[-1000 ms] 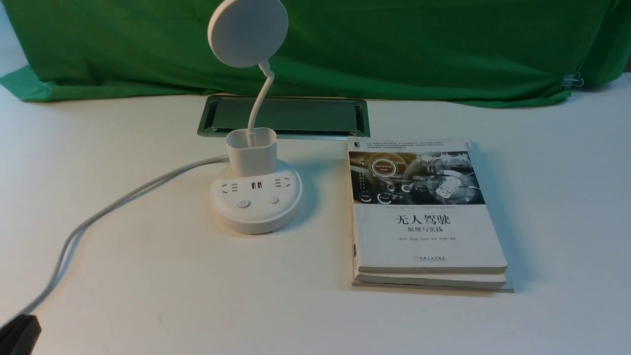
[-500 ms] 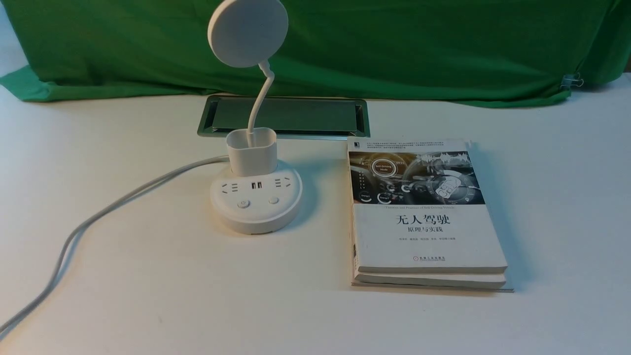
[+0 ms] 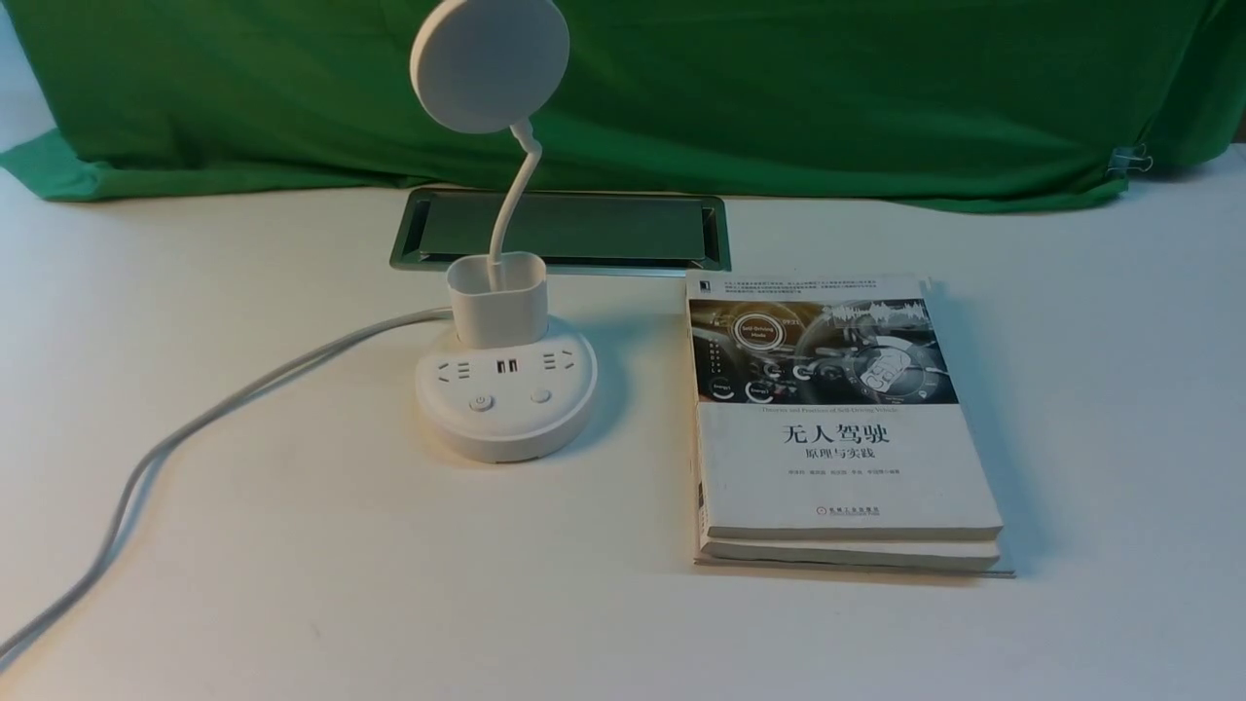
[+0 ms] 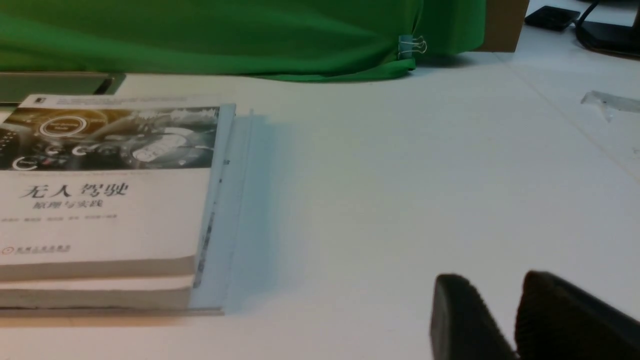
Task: Turn on the desk lamp on the white desktop with your hand.
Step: 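Press the power button on the lamp base to turn the lamp on with the left gripper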
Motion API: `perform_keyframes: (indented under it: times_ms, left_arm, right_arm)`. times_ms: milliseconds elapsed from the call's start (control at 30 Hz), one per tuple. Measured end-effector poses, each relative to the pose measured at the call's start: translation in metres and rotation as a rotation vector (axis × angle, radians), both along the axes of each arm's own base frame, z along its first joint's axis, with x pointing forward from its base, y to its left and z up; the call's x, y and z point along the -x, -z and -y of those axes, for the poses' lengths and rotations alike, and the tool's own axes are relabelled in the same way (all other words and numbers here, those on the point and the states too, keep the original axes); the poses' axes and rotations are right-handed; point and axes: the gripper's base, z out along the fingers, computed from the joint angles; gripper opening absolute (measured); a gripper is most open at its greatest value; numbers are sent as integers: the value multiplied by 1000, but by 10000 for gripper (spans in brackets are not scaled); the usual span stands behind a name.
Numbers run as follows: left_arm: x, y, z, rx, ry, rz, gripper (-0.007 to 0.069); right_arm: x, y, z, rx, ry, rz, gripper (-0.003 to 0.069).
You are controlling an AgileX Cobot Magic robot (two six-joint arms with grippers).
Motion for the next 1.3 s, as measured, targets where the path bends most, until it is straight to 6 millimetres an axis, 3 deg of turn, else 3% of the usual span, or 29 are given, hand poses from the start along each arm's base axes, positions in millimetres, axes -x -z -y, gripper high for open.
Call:
perform_keyframes:
  times_ms: [67, 100, 167, 200, 233, 333, 367, 433, 533, 667, 833, 900, 1033, 1300]
  left_arm:
    - [-8, -14, -1, -19, -23, -148, 21]
    - [-25, -21, -1, -35, -52, -359, 21]
    - [-44, -18, -1, -52, -73, -529, 21]
    - [-57, -9, 0, -59, -82, -661, 21]
    - [-60, -7, 0, -59, -83, -683, 21]
    - [-102, 26, 8, -54, -45, -1034, 21]
    - [-107, 30, 9, -46, -32, -1067, 21]
    - [-132, 54, 24, -88, 75, -1262, 21]
    - [-161, 78, 49, -128, 267, -1410, 21]
    - [-195, 96, 88, -253, 419, -1496, 17]
    - [-244, 111, 144, -432, 395, -1546, 1]
    - [-255, 113, 151, -454, 372, -1548, 1]
    - [-299, 128, 169, -502, 277, -1561, 1]
    - [-329, 155, 182, -547, 240, -1536, 1]
  right_arm:
    - [0, 0, 0, 0, 0, 0, 241]
    - [0, 0, 0, 0, 0, 0, 241]
    - [0, 0, 0, 0, 0, 0, 241]
    - [0, 0, 0, 0, 0, 0, 241]
    - [0, 0, 0, 0, 0, 0, 241]
    - [0, 0, 0, 0, 0, 0, 241]
    - [0, 0, 0, 0, 0, 0, 241]
    - [0, 0, 0, 0, 0, 0, 241]
    - [0, 0, 0, 0, 0, 0, 241]
    - [0, 0, 0, 0, 0, 0, 241]
    - [0, 0, 0, 0, 0, 0, 241]
    - [0, 0, 0, 0, 0, 0, 241]
    - [0, 0, 0, 0, 0, 1, 241]
    - [0, 0, 0, 0, 0, 0, 241]
